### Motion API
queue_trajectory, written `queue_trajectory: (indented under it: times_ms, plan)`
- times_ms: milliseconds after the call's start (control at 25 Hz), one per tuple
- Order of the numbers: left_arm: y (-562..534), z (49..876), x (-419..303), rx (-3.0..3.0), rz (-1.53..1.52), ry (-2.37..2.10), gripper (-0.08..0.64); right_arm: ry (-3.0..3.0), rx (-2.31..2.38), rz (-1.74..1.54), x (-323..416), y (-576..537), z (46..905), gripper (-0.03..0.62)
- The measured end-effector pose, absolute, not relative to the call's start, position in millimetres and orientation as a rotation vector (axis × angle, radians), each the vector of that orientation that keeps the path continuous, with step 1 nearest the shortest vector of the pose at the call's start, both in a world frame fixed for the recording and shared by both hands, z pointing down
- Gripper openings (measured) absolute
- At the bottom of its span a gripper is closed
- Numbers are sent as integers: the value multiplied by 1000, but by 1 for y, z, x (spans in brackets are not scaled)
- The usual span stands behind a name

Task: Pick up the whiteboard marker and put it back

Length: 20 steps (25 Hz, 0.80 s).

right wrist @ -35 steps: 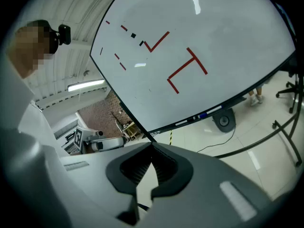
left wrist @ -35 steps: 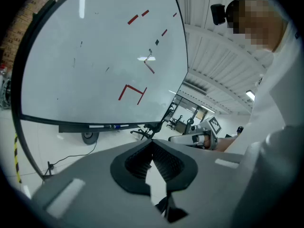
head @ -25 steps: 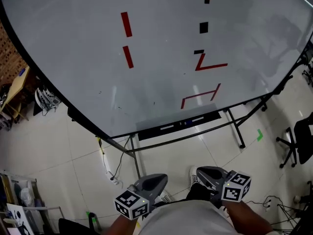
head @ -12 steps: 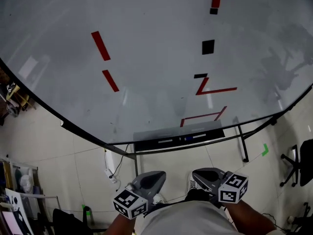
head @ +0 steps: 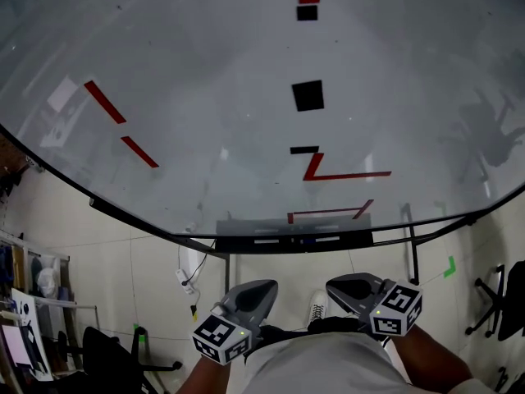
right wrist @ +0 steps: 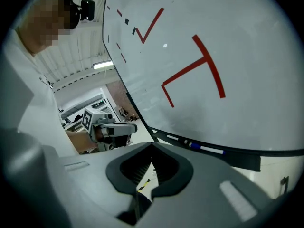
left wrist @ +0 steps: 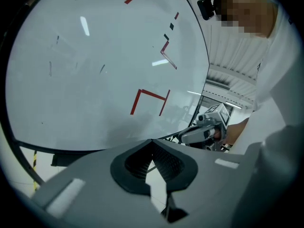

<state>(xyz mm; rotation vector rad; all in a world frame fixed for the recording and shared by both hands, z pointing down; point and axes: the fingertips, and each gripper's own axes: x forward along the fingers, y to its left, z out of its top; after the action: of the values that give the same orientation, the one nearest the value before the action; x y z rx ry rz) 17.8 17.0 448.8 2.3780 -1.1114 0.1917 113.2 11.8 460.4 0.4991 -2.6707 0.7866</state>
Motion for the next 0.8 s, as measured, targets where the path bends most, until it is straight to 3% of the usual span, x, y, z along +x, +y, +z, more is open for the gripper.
queue_trajectory:
  times_ms: [320,800]
  plan:
    - [12,452,36,2361,241,-1104,17,-2693,448,818,124,5,467,2]
    - [-12,455,20,2464,362,-896,17,-2664,725,835,104,-18,470,2]
